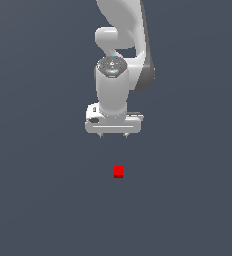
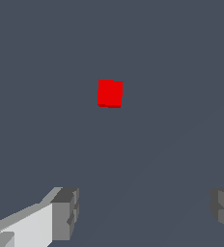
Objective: Pick up the red cube and move it to a goal position.
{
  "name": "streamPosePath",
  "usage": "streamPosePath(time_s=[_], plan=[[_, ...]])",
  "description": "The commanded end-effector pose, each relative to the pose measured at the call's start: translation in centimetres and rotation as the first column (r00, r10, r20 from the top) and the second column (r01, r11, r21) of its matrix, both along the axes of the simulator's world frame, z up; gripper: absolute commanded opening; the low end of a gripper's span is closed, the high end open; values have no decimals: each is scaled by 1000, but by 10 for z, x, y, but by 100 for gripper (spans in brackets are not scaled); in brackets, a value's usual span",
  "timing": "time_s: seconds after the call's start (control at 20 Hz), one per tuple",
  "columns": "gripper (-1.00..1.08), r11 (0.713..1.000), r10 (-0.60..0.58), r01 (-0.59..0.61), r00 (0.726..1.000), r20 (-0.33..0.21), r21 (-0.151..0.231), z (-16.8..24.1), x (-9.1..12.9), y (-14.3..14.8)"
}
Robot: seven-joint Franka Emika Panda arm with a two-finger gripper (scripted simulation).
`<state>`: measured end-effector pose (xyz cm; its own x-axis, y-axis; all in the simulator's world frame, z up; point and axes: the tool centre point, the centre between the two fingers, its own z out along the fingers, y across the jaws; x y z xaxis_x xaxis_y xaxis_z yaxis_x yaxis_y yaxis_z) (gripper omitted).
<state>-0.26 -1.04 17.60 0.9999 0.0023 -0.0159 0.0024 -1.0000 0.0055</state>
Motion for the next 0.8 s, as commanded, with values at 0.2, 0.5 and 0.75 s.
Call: streamPosePath(time_s=[0.2,0.5,0.75], plan=[[100,1000,-1,1,1000,0,0,-4,2,1],[100,1000,-9,9,1000,2,1,-22,12,4],[100,1000,-19,19,1000,5,2,-49,27,8]])
